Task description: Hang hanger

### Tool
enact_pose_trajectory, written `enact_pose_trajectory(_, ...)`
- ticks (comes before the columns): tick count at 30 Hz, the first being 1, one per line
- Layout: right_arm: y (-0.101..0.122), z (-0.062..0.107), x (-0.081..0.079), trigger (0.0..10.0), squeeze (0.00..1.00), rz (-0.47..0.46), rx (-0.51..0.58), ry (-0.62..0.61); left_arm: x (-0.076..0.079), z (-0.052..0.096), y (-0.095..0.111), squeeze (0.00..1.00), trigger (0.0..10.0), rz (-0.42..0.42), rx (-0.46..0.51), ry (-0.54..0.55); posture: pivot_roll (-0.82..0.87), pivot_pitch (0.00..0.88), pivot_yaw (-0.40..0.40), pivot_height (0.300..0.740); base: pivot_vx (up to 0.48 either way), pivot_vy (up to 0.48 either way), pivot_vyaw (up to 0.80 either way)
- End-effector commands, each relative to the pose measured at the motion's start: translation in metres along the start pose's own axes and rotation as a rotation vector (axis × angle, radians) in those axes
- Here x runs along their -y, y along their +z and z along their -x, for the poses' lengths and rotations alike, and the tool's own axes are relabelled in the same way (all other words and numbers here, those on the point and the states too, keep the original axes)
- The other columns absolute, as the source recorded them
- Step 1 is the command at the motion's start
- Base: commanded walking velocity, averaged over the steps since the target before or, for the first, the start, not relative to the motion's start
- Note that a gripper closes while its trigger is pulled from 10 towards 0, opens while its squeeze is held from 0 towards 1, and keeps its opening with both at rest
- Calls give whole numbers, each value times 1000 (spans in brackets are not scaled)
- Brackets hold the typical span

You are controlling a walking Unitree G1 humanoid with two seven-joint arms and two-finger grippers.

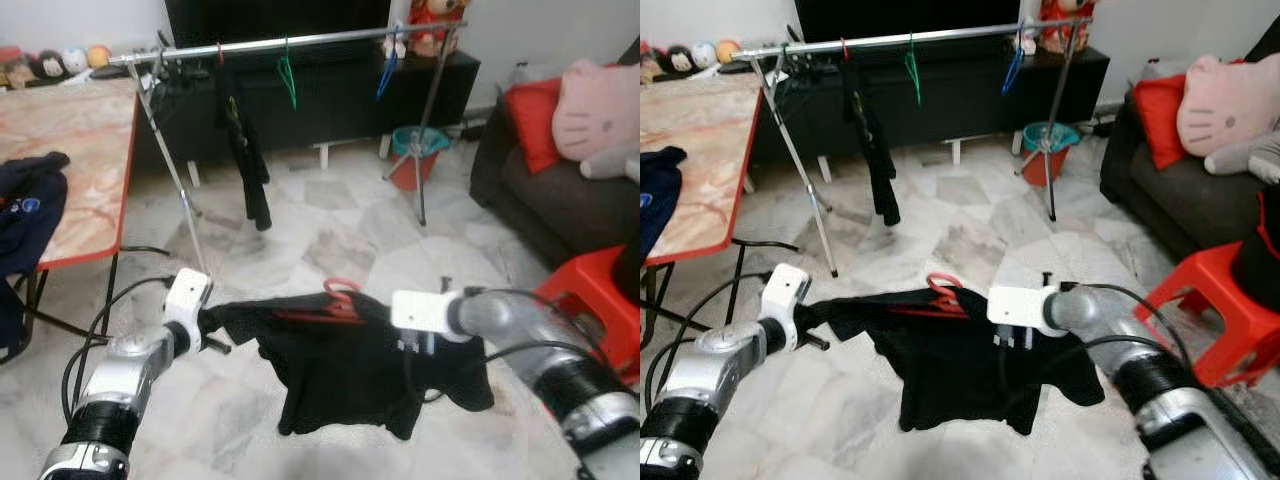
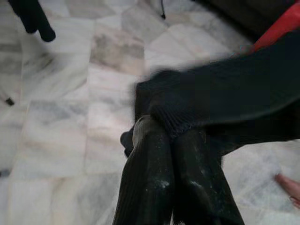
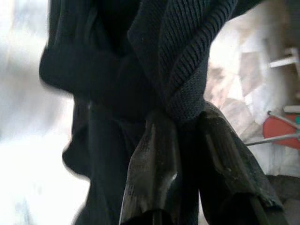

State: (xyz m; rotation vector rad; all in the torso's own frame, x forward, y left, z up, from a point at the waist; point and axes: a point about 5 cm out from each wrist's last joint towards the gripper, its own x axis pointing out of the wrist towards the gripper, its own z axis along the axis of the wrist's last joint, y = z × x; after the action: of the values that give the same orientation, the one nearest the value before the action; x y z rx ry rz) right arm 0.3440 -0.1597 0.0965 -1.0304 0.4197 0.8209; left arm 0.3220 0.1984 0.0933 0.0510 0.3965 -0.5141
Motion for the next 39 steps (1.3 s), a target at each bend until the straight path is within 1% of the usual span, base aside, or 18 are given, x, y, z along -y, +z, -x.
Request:
enact_pose_trajectory(1, 10, 2, 14, 0, 0, -82, 46, -105, -1, 2, 9, 0, 10000, -12, 16, -7, 85, 0, -1, 740, 0, 0, 0)
enact_pose_trajectory(3, 13, 0, 12, 0, 0, -102, 61, -105, 0, 2, 11, 0, 10000, -10, 20, -12, 85, 0, -1, 740, 0, 0, 0)
enact_pose_trajectory(5, 28, -10, 4, 0, 0, -188, 122, -93, 6, 2, 17, 0, 10000, -6, 40, -47, 87, 0, 2, 740, 0, 0, 0)
enact_pose_trajectory(6, 28, -10, 4, 0, 0, -188, 122, -93, 6, 2, 17, 0, 10000, -6, 40, -47, 87, 0, 2, 740, 0, 0, 0)
enact_pose_trajectory(9, 43, -18, -4, 0, 0, -261, 159, -108, 18, 3, 21, 0, 10000, -6, 47, -99, 90, 0, 0, 740, 0, 0, 0)
enact_pose_trajectory(12, 52, -24, -6, 0, 0, -284, 173, -142, 28, 4, 25, 0, 10000, -13, 64, -155, 92, 0, -1, 740, 0, 0, 0)
enact_pose_trajectory(13, 55, -26, -8, 0, 0, -288, 171, -166, 35, 5, 28, 0, 10000, -26, 80, -199, 93, 0, -3, 740, 0, 0, 0)
enact_pose_trajectory(15, 58, -29, -9, 0, 0, -291, 169, -186, 42, 6, 30, 0, 10000, -44, 96, -245, 97, 0, -4, 740, 0, 0, 0)
enact_pose_trajectory(16, 59, -31, -10, 0, 0, -341, 167, -213, 51, 8, 31, 0, 10000, -62, 115, -301, 98, 0, -4, 740, 0, 0, 0)
enact_pose_trajectory(20, 58, -33, -10, 0, 0, -376, 151, -261, 61, 13, 33, 0, 10000, -73, 134, -376, 98, 0, -6, 740, 0, 0, 0)
enact_pose_trajectory(23, 55, -34, -9, 0, 0, -398, 141, -301, 72, 20, 34, 0, 10000, -81, 141, -464, 99, 0, -4, 740, 0, 0, 0)
enact_pose_trajectory(28, 60, -36, -10, 0, 0, -413, 163, -299, 74, 21, 31, 0, 10000, -106, 127, -477, 100, 0, -3, 740, 0, 0, 0)
enact_pose_trajectory(32, 67, -36, -10, 0, 0, -419, 203, -302, 71, 17, 25, 0, 10000, -132, 84, -428, 95, 0, 3, 740, 0, 0, 0)
enact_pose_trajectory(33, 70, -35, -9, 0, 0, -423, 226, -301, 70, 17, 25, 55, 10000, -130, 83, -416, 93, 0, 4, 740, 0, 0, 0)
enact_pose_trajectory(34, 72, -34, -8, 0, 0, -425, 242, -300, 69, 16, 25, 55, 10000, -128, 83, -408, 93, 0, 4, 740, 0, 0, 0)
enact_pose_trajectory(35, 73, -33, -7, 0, 0, -429, 253, -300, 67, 16, 25, 424, 10000, -128, 82, -396, 93, 0, 5, 740, 0, 0, 0)
enact_pose_trajectory(36, 76, -32, -4, 0, 0, -434, 268, -303, 63, 15, 24, 1000, 10000, -126, 71, -367, 92, 0, 5, 740, 0, 0, 0)
enact_pose_trajectory(39, 78, -29, -1, 0, 0, -430, 286, -311, 58, 14, 17, 1000, 10000, -157, 27, -341, 92, 0, 5, 740, 0, 0, 0)
